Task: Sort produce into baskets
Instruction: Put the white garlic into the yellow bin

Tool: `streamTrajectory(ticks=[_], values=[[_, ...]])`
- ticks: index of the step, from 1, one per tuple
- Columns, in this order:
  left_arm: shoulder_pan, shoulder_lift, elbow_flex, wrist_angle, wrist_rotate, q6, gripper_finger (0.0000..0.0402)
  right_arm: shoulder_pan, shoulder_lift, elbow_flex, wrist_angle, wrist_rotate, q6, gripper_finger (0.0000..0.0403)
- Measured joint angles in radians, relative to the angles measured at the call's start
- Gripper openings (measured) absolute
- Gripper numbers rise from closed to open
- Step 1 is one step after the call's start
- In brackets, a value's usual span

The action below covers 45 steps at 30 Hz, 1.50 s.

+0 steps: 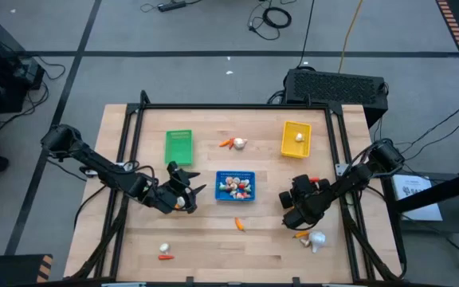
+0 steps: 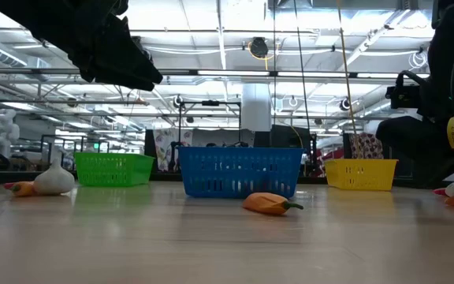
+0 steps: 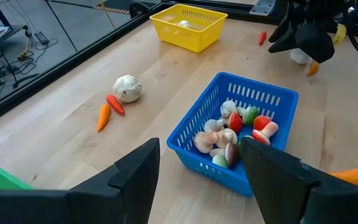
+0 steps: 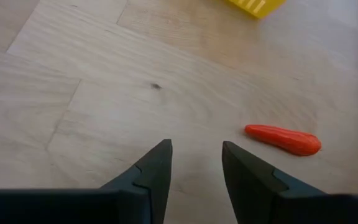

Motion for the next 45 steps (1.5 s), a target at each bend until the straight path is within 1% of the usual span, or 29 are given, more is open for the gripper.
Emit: streamTrajectory(ticks=[3,8,12,17,23,25,35,39,45], values=[[0.0,0.0,0.0,0.0,0.0,0.0,0.0232,0.006,0.0,0.011,-0.007,0.0,-0.015,0.0129],[0.0,0.0,0.0,-0.001,0.0,0.001,0.0232,0.02,0.0,0.075,-0.053,-0.004,-0.05,0.0128],[0.0,0.0,0.0,-0.002,0.0,0.001,0.0232,0.038,-0.001,0.112,-0.068,-0.051,-0.052,0.0127],[0.0,0.0,0.0,-0.001,0.01,0.001,0.0232,0.09,-0.001,0.114,-0.047,-0.085,0.018,0.0127],[0.0,0.0,0.0,-0.001,0.01,0.001,0.0232,0.142,-0.001,0.114,-0.061,-0.094,0.085,0.0127],[0.0,0.0,0.0,-0.001,0.01,-0.001,0.0232,0.152,-0.001,0.114,-0.077,-0.113,0.1,0.0127],[0.0,0.0,0.0,0.0,0.01,-0.002,0.0232,0.174,-0.001,0.114,-0.079,-0.112,0.131,0.0124],[0.0,0.0,0.0,0.0,0.01,-0.002,0.0232,0.174,-0.001,0.114,-0.079,-0.112,0.126,0.0096],[0.0,0.0,0.0,0.001,0.01,-0.002,0.0232,0.174,-0.001,0.114,-0.096,-0.105,0.124,0.0014]])
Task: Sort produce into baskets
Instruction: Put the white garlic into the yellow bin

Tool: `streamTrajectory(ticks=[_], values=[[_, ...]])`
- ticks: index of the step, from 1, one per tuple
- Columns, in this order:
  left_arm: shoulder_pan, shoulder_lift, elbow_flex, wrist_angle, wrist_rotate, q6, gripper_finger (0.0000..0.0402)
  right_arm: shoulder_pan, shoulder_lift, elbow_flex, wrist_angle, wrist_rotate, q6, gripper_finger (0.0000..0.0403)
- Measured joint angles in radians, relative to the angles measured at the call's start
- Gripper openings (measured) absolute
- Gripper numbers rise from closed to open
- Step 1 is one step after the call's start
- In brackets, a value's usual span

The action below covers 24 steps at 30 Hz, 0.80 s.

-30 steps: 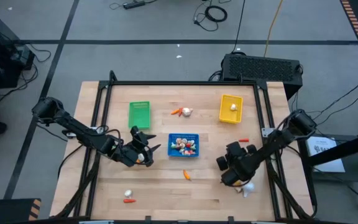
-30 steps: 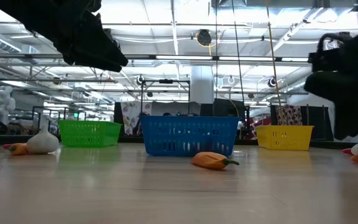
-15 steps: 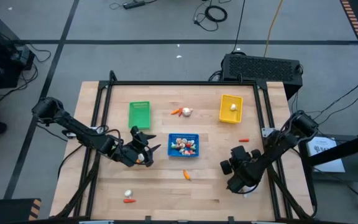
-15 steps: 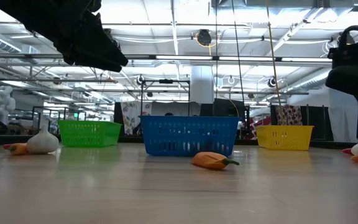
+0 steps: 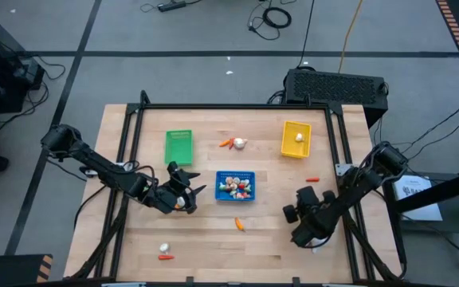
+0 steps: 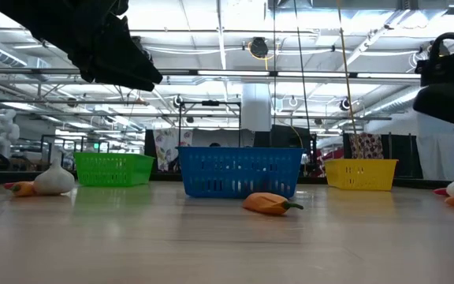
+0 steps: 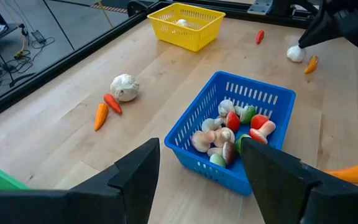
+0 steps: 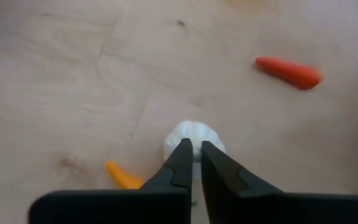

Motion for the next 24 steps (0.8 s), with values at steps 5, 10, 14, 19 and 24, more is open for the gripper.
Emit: streamTrajectory(ticks=[5,10,14,19,24], values=[[0.0,0.0,0.0,0.0,0.0,-0.002,0.0232,-0.02,-0.005,0.037,-0.135,0.0,0.002,0.0006],[0.001,0.0,0.0,0.001,0.0,-0.002,0.0232,-0.079,-0.069,0.08,-0.262,0.037,-0.042,0.0002],[0.014,0.0,0.0,0.019,0.011,-0.001,0.0232,-0.167,-0.155,0.081,-0.26,0.134,-0.139,0.0001],[0.031,0.0,0.0,0.023,0.052,-0.001,0.0232,-0.318,-0.237,0.081,-0.271,0.225,-0.293,0.0001],[0.034,0.0,0.0,0.022,0.06,0.002,0.0232,-0.491,-0.269,0.081,-0.237,0.267,-0.472,0.0]])
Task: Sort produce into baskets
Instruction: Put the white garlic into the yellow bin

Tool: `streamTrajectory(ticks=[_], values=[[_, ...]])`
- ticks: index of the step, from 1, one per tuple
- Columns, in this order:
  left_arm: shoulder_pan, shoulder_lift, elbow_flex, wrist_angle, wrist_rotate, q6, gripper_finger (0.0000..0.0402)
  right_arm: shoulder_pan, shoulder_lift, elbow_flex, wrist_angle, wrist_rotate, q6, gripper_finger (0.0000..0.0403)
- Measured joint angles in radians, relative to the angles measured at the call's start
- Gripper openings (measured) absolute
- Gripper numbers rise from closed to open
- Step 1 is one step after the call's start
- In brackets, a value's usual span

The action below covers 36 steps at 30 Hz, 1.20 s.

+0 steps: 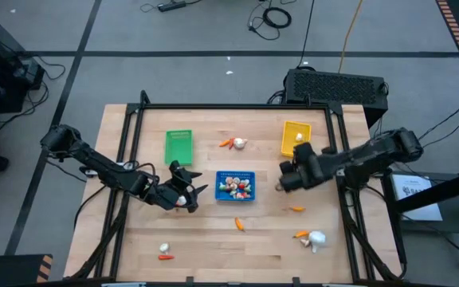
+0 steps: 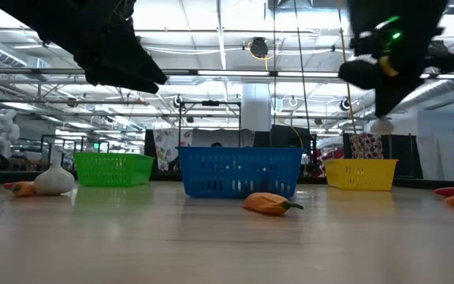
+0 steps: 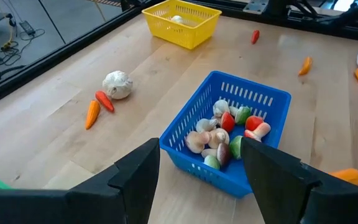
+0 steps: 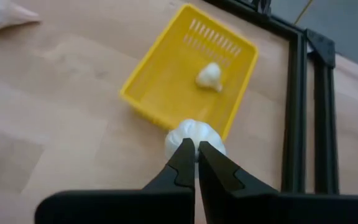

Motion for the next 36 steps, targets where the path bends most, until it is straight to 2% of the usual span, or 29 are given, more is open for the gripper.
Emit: streamTrajectory(ticks=[4,10,16,19,27,36], values=[[0.0,0.0,0.0,-0.002,0.007,-0.001,0.0232,-0.13,0.0,0.0,0.061,0.0,-0.165,0.0],[-0.001,0.0,0.0,-0.01,0.098,-0.006,0.0232,-0.278,0.0,0.0,0.181,-0.006,-0.401,0.0],[-0.001,0.0,0.0,-0.022,0.296,-0.062,0.0232,-0.341,0.0,0.0,0.196,0.003,-0.456,0.0006],[-0.002,0.0,0.0,-0.075,0.354,-0.131,0.0232,-0.355,0.0,0.0,0.207,0.007,-0.459,0.0014],[-0.007,0.0,0.0,-0.317,0.367,-0.403,0.0232,-0.365,0.0,0.0,0.221,0.012,-0.484,0.004],[-0.041,0.0,0.004,-0.358,0.319,-0.45,0.0232,-0.364,0.0,0.0,0.222,0.012,-0.492,0.0085]])
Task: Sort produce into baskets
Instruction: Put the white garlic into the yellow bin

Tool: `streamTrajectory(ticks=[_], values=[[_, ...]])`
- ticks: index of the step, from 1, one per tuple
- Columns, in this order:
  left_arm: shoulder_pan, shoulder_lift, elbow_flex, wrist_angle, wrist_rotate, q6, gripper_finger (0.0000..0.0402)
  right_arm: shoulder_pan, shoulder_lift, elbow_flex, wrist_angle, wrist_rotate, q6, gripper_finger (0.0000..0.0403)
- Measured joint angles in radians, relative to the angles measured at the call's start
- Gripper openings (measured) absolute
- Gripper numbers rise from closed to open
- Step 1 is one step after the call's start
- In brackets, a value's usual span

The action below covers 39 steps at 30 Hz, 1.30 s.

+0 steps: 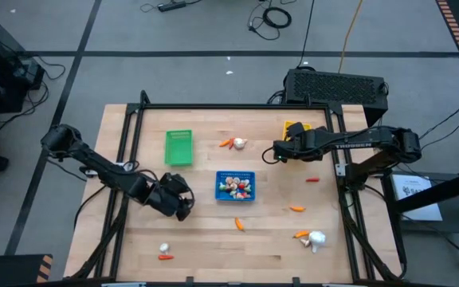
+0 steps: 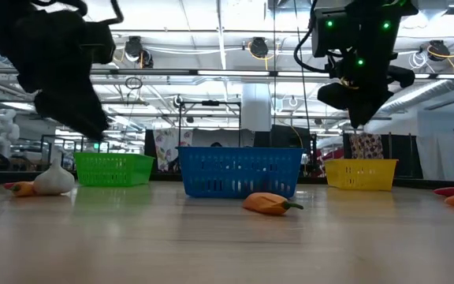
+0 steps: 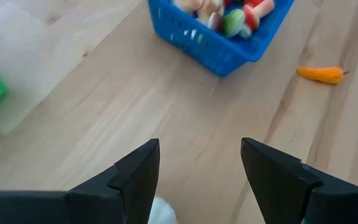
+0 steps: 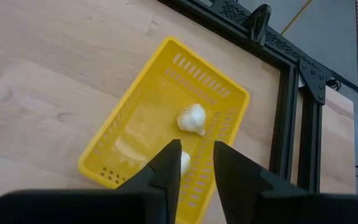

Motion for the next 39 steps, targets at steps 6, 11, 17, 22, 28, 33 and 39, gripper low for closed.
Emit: streamTrajectory(ticks=[6,11,17,22,28,33,39], values=[[-0.055,0.0,0.065,-0.192,-0.057,-0.113,0.0232,0.0,0.0,0.0,0.0,0.0,-0.007,0.0111],[-0.104,0.0,0.123,-0.3,-0.106,-0.187,0.0232,0.026,0.0,0.0,0.018,-0.02,-0.03,0.0125],[-0.135,0.0,0.126,-0.374,-0.117,-0.27,0.0232,0.104,0.0,0.0,0.069,-0.054,-0.048,0.0127],[-0.15,0.0,0.119,-0.419,-0.147,-0.344,0.0232,0.198,0.0,0.0,0.135,-0.072,-0.017,0.0128],[-0.151,0.007,0.065,-0.358,-0.118,-0.345,0.0232,0.299,0.0,-0.001,0.27,-0.073,0.005,0.0128],[-0.151,0.017,0.06,-0.352,-0.114,-0.344,0.0232,0.358,0.0,-0.001,0.378,-0.072,-0.012,0.0128],[-0.151,0.058,0.06,-0.343,-0.096,-0.344,0.0232,0.38,0.0,-0.001,0.397,-0.072,-0.03,0.0128]])
